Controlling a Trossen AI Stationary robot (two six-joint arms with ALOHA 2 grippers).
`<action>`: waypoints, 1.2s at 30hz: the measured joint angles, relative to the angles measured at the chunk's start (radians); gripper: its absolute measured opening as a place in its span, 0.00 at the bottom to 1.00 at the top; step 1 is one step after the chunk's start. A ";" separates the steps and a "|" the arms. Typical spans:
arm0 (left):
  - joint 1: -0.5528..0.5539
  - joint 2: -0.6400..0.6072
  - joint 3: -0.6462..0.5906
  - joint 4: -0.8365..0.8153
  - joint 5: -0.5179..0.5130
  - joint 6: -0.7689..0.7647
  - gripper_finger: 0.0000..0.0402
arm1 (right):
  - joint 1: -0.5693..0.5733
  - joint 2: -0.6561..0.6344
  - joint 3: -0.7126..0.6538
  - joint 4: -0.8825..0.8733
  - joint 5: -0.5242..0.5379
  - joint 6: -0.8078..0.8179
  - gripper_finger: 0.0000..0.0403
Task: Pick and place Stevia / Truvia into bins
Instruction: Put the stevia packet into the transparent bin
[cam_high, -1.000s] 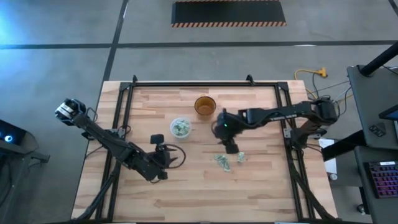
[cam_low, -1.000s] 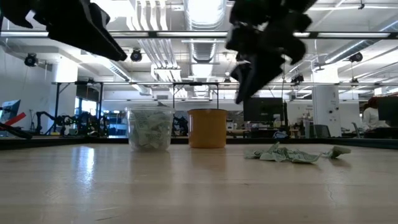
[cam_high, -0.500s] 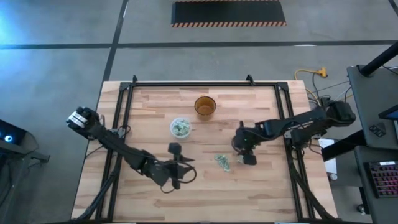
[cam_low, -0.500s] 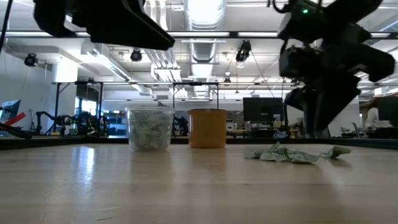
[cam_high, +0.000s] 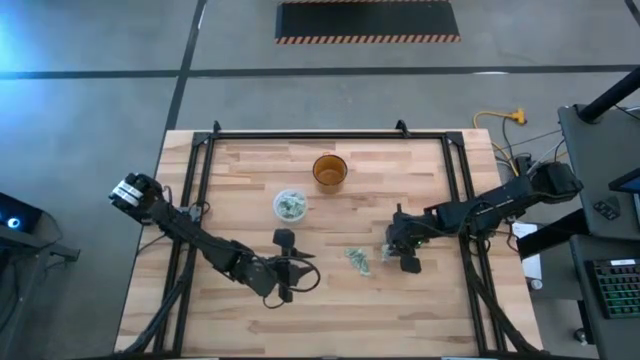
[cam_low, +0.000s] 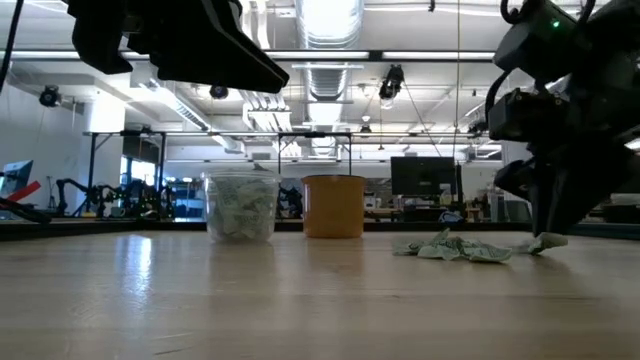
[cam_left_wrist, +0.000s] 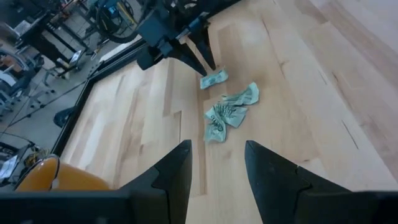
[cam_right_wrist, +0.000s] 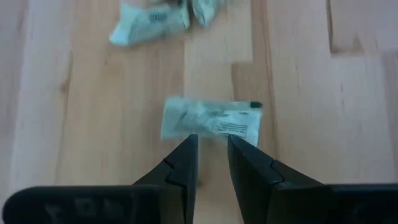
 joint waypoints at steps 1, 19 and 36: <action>0.000 0.000 0.000 -0.001 0.000 0.000 0.33 | 0.001 0.005 -0.008 0.033 0.004 -0.003 0.19; 0.000 -0.001 -0.001 -0.011 -0.002 -0.001 0.33 | -0.006 0.323 0.143 0.273 0.015 -0.268 0.18; 0.024 0.009 -0.019 -0.090 0.013 -0.103 0.33 | -0.010 0.454 0.447 0.113 0.114 -0.431 0.15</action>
